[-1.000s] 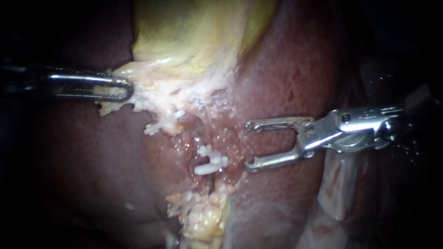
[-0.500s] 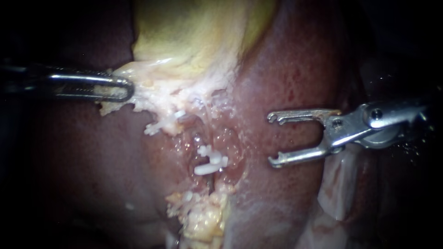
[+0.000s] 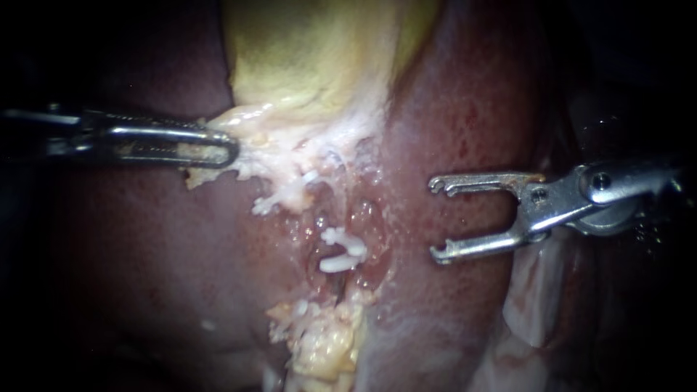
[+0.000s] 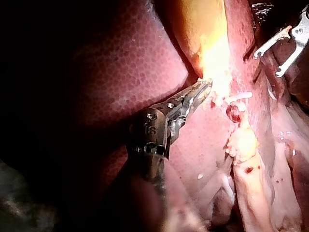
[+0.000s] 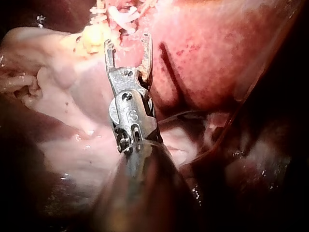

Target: Going back second clip right tube

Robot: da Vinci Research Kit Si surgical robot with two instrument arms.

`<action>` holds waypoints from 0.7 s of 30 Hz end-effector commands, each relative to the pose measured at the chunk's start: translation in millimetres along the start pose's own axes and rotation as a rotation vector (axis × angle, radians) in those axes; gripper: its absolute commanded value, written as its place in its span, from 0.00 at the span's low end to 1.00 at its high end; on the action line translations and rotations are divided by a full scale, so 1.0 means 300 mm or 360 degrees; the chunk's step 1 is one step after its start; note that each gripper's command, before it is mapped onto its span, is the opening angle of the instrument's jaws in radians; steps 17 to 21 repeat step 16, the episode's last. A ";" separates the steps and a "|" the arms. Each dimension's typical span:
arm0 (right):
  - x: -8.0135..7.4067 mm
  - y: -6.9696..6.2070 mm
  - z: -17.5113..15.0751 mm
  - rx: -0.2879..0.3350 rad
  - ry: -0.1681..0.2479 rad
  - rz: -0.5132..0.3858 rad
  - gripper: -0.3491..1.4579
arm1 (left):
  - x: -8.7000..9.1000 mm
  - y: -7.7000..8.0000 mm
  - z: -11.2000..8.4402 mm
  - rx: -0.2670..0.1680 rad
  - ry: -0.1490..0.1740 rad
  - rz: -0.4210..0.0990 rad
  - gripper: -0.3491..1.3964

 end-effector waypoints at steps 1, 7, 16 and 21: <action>0.0000 0.0000 0.000 0.0000 0.0000 0.0000 0.47 | -0.0002 -0.0003 0.0012 -0.0002 -0.0004 0.0002 0.00; -0.0001 -0.0001 0.000 0.0000 0.0000 0.0000 0.47 | -0.0011 -0.0009 0.0047 -0.0008 -0.0012 0.0006 0.00; -0.0001 -0.0003 0.001 -0.0001 0.0000 0.0000 0.47 | -0.0011 -0.0010 0.0042 -0.0009 -0.0012 0.0006 0.00; -0.0001 -0.0003 0.001 -0.0001 0.0000 0.0000 0.47 | -0.0011 -0.0010 0.0042 -0.0009 -0.0012 0.0006 0.00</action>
